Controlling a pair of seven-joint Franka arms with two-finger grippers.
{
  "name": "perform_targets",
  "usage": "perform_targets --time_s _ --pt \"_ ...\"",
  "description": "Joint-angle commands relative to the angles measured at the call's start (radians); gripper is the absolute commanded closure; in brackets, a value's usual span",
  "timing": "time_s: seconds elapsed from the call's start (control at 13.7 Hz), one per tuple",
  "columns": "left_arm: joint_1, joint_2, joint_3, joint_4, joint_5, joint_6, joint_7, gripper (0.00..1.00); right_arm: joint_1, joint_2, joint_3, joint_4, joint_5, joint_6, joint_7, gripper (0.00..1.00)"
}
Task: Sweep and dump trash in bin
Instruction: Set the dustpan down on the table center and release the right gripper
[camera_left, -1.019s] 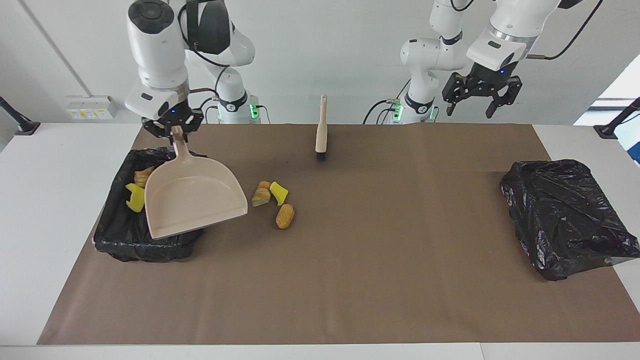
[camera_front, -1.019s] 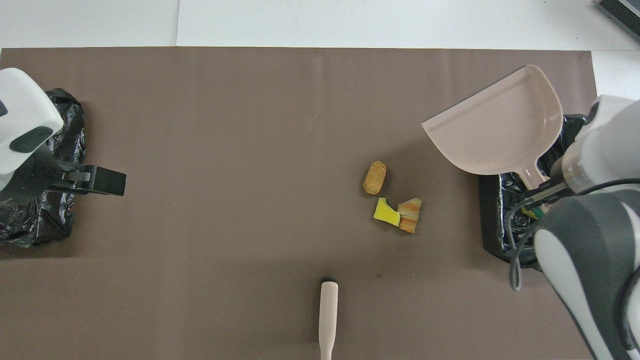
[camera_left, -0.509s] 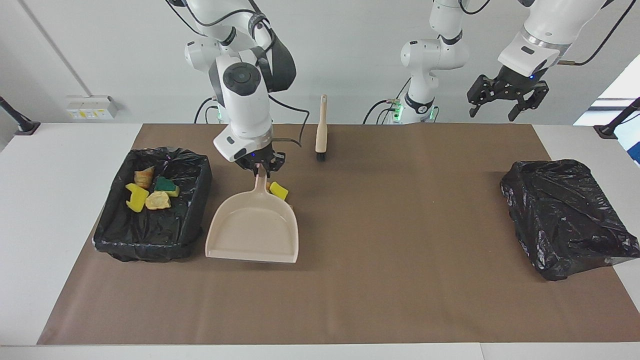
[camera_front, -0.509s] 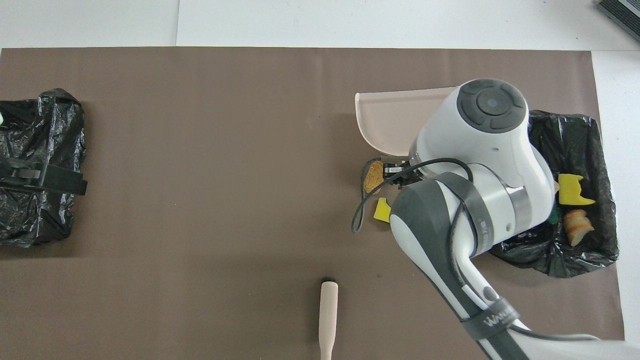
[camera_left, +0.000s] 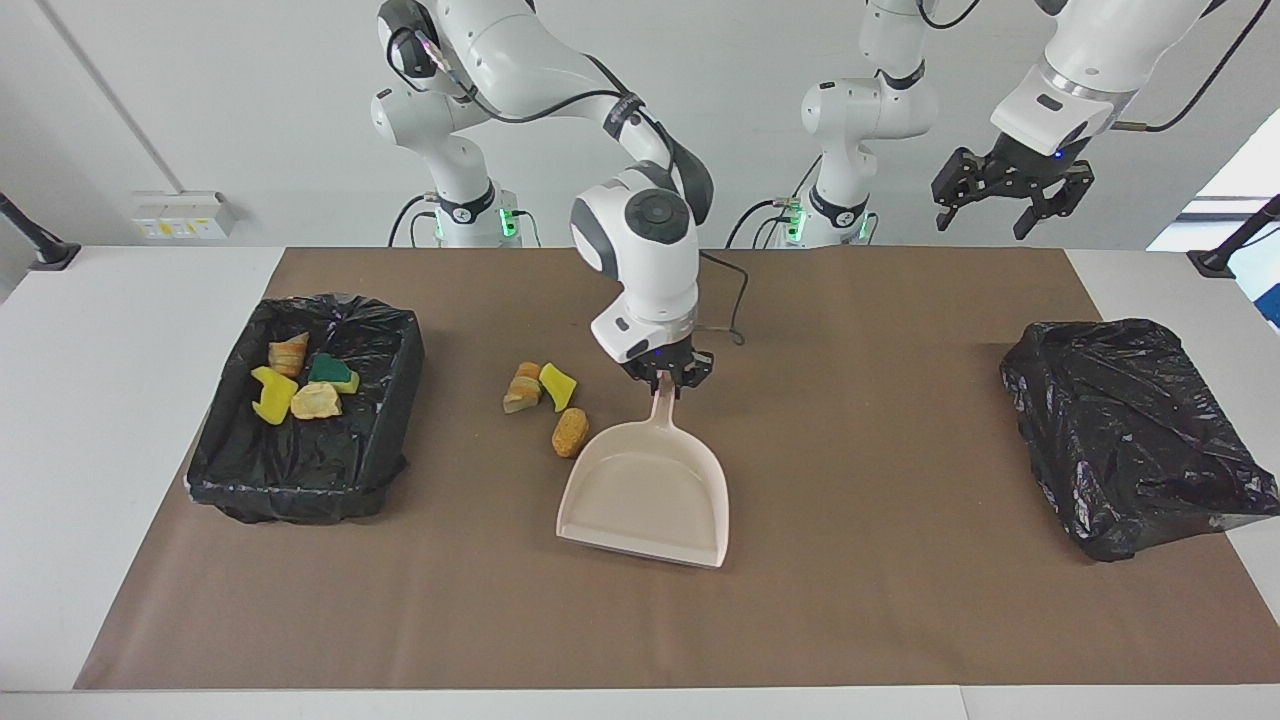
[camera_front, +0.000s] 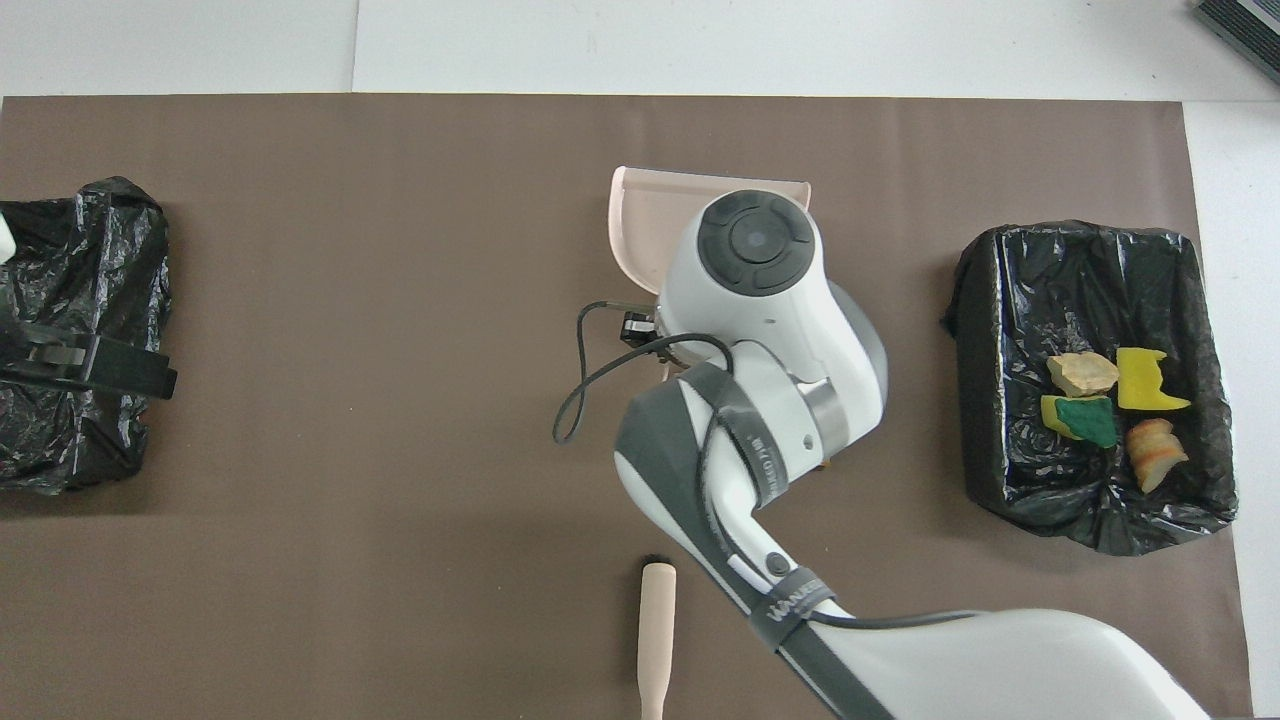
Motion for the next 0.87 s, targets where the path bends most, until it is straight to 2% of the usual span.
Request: perform_targets --time_s 0.0,0.29,0.51,0.65,0.73,0.8 --pt "0.011 0.033 -0.006 0.069 0.011 -0.045 0.035 0.00 0.014 0.048 -0.001 0.063 0.058 0.031 0.005 1.00" --pt "0.023 0.032 -0.006 0.074 0.011 -0.040 0.055 0.00 0.031 0.061 0.001 0.036 0.070 0.060 -0.053 1.00" --pt "0.023 0.023 -0.009 0.074 0.014 -0.036 0.055 0.00 0.030 0.047 -0.001 -0.003 0.110 0.055 -0.167 0.93" --pt "0.025 0.017 -0.013 0.071 0.012 -0.033 0.053 0.00 0.025 0.045 -0.001 -0.007 0.112 0.046 -0.170 0.87" --pt "0.023 0.013 -0.015 0.069 0.011 -0.033 0.049 0.00 0.025 0.045 -0.001 -0.006 0.112 0.042 -0.170 0.64" --pt "0.025 0.010 -0.015 0.066 0.011 -0.033 0.046 0.00 0.025 0.044 -0.001 -0.003 0.103 0.028 -0.169 0.20"
